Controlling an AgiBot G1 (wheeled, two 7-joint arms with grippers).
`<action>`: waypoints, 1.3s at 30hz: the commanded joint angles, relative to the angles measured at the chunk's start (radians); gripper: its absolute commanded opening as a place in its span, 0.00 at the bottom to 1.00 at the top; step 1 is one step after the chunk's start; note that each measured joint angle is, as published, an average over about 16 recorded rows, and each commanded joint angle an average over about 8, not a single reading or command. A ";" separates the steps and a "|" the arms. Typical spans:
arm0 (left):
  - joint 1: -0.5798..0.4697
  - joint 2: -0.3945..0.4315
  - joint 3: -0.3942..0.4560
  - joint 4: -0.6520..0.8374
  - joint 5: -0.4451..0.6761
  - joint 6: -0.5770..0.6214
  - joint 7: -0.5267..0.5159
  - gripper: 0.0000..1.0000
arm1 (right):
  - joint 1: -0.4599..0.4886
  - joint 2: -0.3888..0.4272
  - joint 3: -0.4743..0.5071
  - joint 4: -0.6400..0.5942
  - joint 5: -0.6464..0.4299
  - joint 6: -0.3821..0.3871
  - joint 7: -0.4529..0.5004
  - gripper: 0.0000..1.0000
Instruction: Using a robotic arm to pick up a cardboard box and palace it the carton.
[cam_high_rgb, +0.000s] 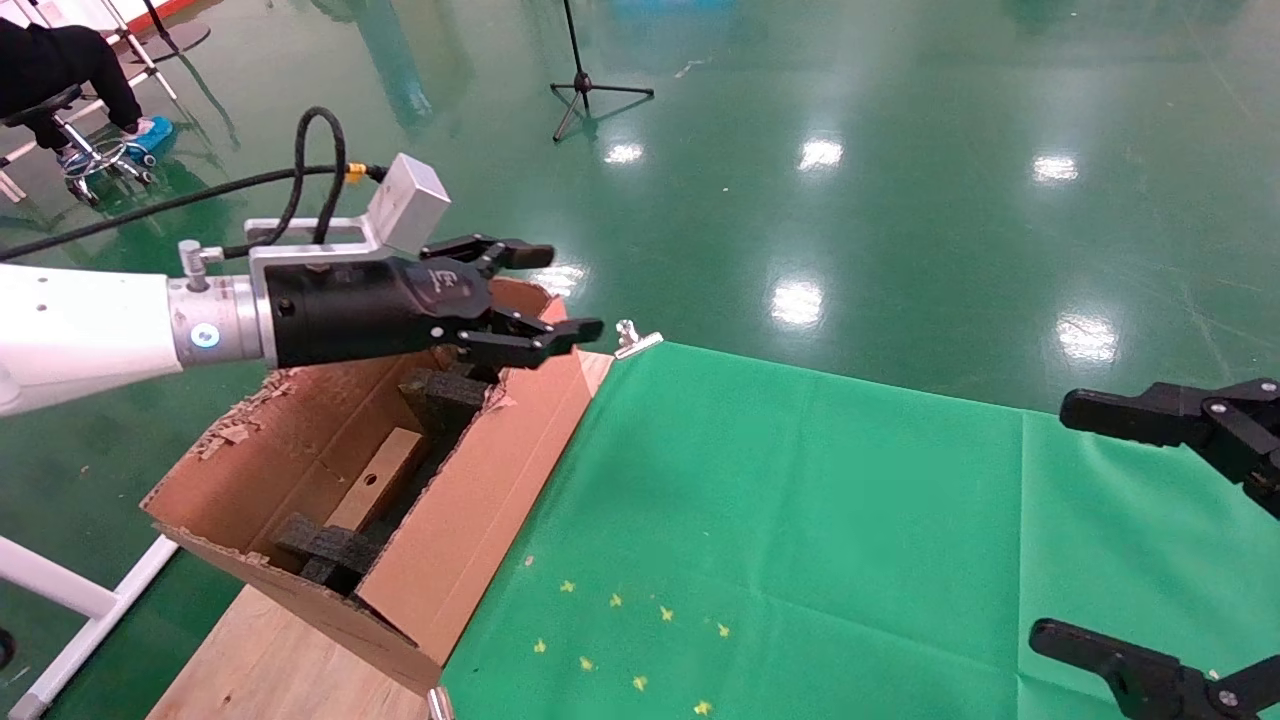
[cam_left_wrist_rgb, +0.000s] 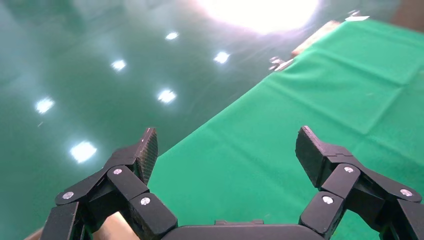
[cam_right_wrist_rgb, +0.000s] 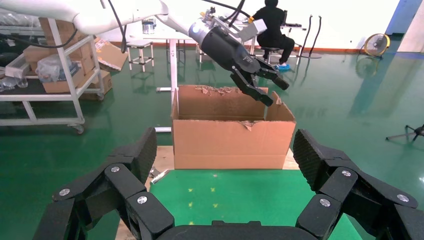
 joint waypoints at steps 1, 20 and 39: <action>0.021 -0.002 -0.012 -0.031 -0.028 0.015 0.003 1.00 | 0.000 0.000 0.000 0.000 0.000 0.000 0.000 1.00; 0.213 -0.023 -0.118 -0.312 -0.286 0.153 0.025 1.00 | 0.000 0.000 0.000 0.000 0.000 0.000 0.000 1.00; 0.336 -0.036 -0.188 -0.491 -0.453 0.243 0.039 1.00 | 0.000 0.000 0.000 0.000 0.000 0.000 0.000 1.00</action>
